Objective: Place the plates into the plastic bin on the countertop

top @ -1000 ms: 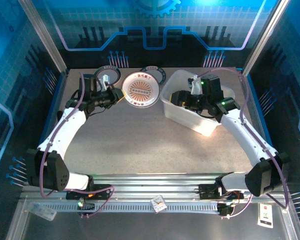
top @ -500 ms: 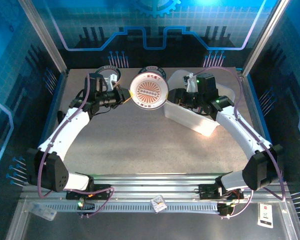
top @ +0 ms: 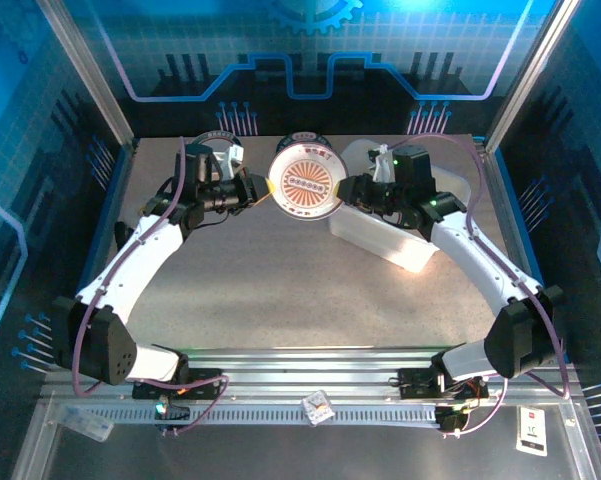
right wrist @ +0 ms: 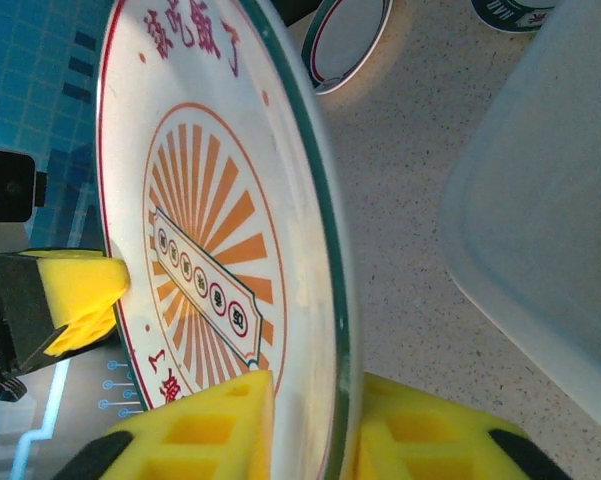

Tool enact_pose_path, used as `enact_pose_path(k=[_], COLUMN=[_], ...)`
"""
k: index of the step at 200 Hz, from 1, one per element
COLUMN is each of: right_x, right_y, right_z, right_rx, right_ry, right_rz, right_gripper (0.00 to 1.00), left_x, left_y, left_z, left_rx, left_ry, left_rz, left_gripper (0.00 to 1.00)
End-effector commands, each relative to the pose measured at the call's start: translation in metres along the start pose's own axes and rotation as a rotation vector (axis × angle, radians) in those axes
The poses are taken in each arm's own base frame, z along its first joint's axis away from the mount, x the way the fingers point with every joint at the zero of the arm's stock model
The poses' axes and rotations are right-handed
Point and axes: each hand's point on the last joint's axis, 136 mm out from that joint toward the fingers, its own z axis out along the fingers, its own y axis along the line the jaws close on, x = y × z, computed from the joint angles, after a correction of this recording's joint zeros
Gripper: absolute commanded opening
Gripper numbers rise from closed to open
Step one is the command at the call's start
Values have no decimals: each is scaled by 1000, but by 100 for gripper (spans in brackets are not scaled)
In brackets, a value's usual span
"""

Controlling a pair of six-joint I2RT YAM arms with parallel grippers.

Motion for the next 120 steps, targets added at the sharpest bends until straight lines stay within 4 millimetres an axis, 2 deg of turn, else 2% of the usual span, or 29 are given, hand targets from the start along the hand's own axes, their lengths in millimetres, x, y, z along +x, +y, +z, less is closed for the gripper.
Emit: enact_pose_path(k=[1,18,66,101,120], right_x=[5,5,5,3,0], right_y=[4,2,0,3,3], right_z=[1,0,-1,-3,-7], right_rx=[-17,-11,-5,-10,-6], right_ry=[1,-2,-13,-25,-40], right_rz=[5,12,23,31,31], right_gripper=[21,16,7,3,2], left_x=[-6,-3,-2,-3,-5], left_y=[-30,-30,-24,-22,-22], left_z=[-9,-9,-10,-11,-14], left_rx=[68,53,28,14,-2], left_ry=[-15,-14,-20,-30,-44], left_rz=[75,86,82,84,93], left_gripper=[0,0,24,52,64])
